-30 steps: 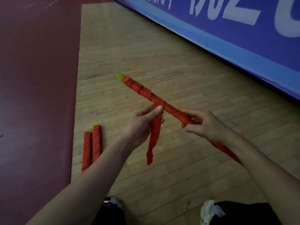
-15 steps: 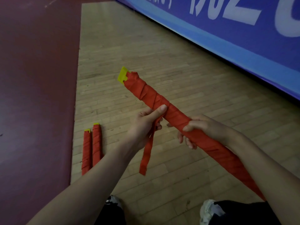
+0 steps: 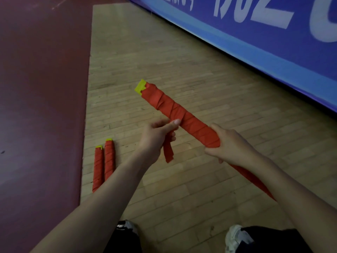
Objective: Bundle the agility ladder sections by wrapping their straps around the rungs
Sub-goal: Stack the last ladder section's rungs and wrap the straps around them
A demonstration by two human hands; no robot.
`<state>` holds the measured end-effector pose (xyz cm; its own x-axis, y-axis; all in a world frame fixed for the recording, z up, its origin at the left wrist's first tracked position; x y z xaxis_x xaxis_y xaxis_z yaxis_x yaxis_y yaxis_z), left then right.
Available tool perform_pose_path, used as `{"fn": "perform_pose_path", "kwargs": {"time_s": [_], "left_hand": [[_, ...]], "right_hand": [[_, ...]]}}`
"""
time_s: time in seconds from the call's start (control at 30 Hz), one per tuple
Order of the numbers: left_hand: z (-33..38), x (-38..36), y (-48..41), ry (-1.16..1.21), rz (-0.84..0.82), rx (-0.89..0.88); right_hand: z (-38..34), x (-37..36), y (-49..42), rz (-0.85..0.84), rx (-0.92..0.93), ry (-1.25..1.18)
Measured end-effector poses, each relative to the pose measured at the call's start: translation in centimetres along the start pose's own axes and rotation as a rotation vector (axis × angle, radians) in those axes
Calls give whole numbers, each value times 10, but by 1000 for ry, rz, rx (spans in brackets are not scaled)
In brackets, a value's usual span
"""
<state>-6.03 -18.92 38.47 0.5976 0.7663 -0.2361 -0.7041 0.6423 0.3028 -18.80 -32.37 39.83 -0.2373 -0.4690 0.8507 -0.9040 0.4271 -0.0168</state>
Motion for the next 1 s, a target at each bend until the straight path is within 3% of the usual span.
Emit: {"fn": "perform_pose_path", "kwargs": {"time_s": [0.17,0.4,0.7,0.87,1.0], "left_hand": [[5,-2,0,9,-72,-27],[10,-21,8,158,-256,-11],[14,-31,16,155,-305,-94],[11,-24,14,107,-210,-84],[5,-15,10,127,-112,-51]], "right_hand": [[-12,0,1,-36,14,-289],[-22,-13,1,-222,44,-680],[-50,-47,18,-693,108,-1138],[-46,-52,19,-698,49,-1078],[-32,-45,13,-544,-31,-849]]}}
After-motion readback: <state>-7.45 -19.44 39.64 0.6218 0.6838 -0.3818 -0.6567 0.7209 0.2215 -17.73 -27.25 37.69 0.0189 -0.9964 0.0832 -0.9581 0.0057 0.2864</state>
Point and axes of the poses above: each hand's wrist, its own y-axis away from the middle knuckle, its own x-axis out of the back of the hand, z = x × y, the point moved 10 cm from there along -y, towards the middle knuckle, and after that the axes turned 5 degrees about x, right-handed, at the moved point
